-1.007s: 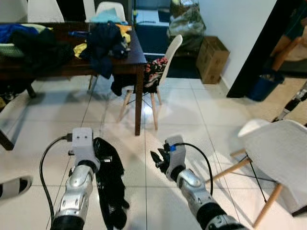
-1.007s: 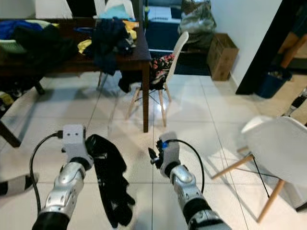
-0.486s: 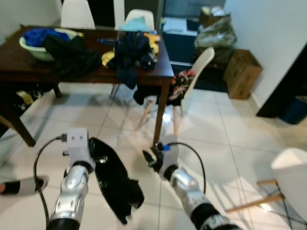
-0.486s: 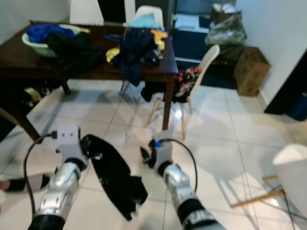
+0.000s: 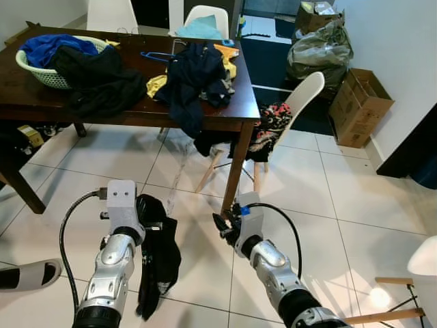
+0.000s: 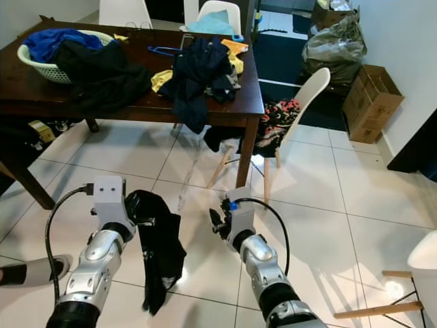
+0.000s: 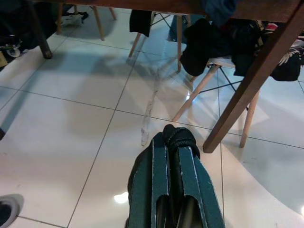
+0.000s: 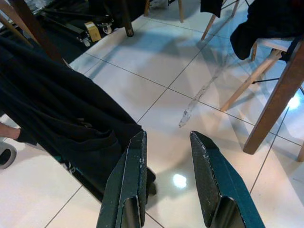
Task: Hang hanger
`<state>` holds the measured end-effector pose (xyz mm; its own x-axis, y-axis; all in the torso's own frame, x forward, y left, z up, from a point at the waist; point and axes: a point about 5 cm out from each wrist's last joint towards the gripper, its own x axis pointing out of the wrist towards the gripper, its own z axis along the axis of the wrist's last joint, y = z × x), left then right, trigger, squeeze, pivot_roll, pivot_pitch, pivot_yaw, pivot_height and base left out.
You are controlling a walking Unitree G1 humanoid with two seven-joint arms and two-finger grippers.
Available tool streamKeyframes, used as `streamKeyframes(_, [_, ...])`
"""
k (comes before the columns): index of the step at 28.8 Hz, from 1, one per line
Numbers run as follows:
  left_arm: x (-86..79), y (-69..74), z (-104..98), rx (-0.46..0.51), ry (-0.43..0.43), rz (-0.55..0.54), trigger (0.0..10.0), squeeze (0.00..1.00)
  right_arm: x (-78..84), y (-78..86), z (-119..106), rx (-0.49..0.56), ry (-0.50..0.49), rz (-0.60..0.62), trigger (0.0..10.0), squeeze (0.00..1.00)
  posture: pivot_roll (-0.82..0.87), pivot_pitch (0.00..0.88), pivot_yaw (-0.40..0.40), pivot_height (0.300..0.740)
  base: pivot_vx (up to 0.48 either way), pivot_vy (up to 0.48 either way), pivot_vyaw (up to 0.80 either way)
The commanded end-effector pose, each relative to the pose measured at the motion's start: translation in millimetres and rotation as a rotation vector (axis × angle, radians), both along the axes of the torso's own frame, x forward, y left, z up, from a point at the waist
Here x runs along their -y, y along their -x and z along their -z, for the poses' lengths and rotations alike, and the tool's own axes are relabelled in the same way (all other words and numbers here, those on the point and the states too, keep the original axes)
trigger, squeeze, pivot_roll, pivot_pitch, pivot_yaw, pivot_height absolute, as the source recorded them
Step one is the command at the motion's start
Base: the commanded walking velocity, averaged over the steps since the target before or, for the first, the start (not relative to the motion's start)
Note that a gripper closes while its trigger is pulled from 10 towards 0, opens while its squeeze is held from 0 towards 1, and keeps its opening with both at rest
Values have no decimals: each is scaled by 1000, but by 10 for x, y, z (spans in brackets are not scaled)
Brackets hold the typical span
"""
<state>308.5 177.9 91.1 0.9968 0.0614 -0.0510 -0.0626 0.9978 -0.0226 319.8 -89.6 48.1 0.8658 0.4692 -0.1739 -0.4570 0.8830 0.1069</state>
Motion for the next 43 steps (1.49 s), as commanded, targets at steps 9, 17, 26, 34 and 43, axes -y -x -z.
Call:
streamKeyframes(9, [-15, 22, -8, 3, 10, -2, 10000, 0, 71, 38, 65, -25, -12, 36, 10000, 0, 32, 96, -53, 740, 0, 0, 0])
streamKeyframes(17, [-75, 15, -107, 31, -6, -43, 10000, 0, 25, -15, -66, 38, -46, 30, 10000, 0, 33, 101, -47, 740, 0, 0, 0])
streamKeyframes(26, [-44, -134, -500, 129, -23, -79, 10000, 0, 17, -257, -582, 211, -133, 77, 10000, 0, 23, 97, -39, 740, 0, 0, 0])
streamKeyframes(34, [4, -135, -528, 145, -6, -62, 10000, 0, 14, -272, -596, 208, -127, 82, 10000, 0, 24, 96, -42, 740, 144, 0, 0])
streamKeyframes(43, [-9, -132, -609, 164, 2, -55, 10000, 0, 6, -252, -591, 198, -128, 74, 10000, 0, 26, 97, -46, 740, 377, 0, 0])
